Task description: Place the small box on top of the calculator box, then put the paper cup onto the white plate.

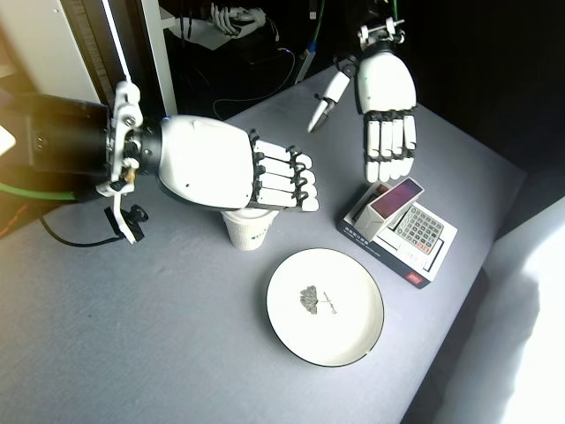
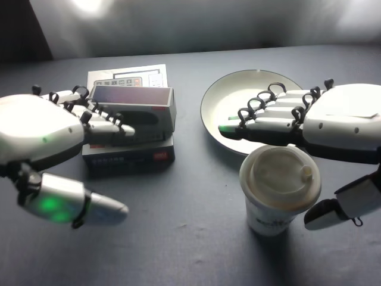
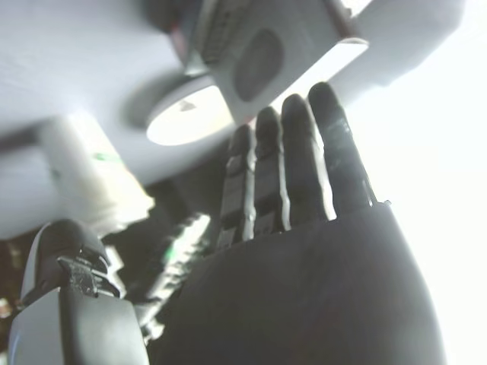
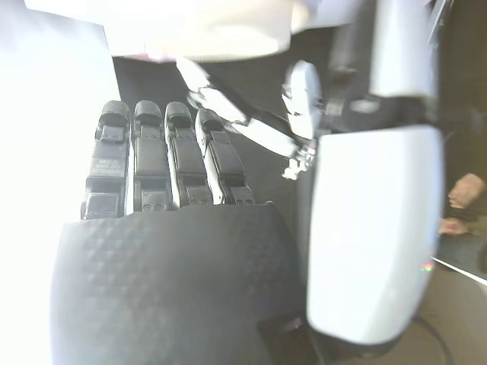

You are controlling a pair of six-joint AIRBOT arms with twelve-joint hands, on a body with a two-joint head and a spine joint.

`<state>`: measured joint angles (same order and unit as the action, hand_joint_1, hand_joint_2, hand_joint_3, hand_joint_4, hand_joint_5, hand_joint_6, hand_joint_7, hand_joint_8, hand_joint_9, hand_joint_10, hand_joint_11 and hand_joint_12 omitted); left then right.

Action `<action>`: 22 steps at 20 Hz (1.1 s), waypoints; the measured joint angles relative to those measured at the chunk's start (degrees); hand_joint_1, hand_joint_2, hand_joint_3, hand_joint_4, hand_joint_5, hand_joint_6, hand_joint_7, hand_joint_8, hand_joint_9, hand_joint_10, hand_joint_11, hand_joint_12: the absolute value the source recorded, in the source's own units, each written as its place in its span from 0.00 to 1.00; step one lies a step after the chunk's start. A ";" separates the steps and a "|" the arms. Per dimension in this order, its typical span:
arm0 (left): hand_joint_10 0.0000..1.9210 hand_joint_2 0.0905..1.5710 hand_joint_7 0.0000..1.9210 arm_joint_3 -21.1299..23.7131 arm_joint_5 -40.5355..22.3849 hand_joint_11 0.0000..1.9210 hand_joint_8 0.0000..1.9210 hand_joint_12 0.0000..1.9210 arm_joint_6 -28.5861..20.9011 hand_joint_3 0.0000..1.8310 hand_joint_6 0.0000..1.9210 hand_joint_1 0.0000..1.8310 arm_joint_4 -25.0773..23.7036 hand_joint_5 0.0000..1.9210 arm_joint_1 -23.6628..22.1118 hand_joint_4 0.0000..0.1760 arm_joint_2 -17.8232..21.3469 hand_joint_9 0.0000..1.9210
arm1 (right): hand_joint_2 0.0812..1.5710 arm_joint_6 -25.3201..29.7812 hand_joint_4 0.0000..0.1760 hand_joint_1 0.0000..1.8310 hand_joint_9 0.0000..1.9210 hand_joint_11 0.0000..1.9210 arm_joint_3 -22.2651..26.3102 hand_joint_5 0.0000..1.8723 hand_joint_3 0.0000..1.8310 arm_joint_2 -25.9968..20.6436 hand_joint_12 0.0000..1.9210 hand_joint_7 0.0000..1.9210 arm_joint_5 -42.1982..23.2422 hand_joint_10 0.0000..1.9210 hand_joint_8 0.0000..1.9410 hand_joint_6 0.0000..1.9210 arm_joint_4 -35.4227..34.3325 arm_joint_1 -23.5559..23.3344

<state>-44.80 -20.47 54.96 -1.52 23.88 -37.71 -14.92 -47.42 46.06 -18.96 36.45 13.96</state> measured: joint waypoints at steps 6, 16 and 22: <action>0.00 0.62 0.16 2.12 -6.36 0.00 0.00 0.32 -15.78 0.00 0.00 0.08 -19.67 0.15 5.64 0.00 3.78 0.14 | 0.50 3.85 0.00 0.58 0.00 0.02 -0.59 0.00 0.00 0.63 0.02 0.00 0.85 0.00 0.00 0.00 5.03 -0.20; 0.00 0.64 0.18 2.12 -10.58 0.00 0.00 0.35 -21.70 0.00 0.00 0.08 -29.16 0.16 8.92 0.00 4.04 0.17 | 0.55 11.63 0.00 0.69 0.00 0.00 -4.00 0.00 0.01 4.46 0.06 0.00 0.52 0.00 0.00 0.00 10.38 -0.24; 0.00 0.66 0.18 2.12 -14.32 0.00 0.00 0.35 -21.84 0.00 0.00 0.08 -30.64 0.17 10.93 0.00 4.00 0.16 | 0.57 14.60 0.00 0.67 0.00 0.00 -5.77 0.00 0.00 6.78 0.35 0.00 -0.24 0.00 0.00 0.00 12.44 0.63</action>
<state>-42.68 -34.79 33.12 -32.16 34.81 -33.71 -0.32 -53.19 52.84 -19.20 48.88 14.59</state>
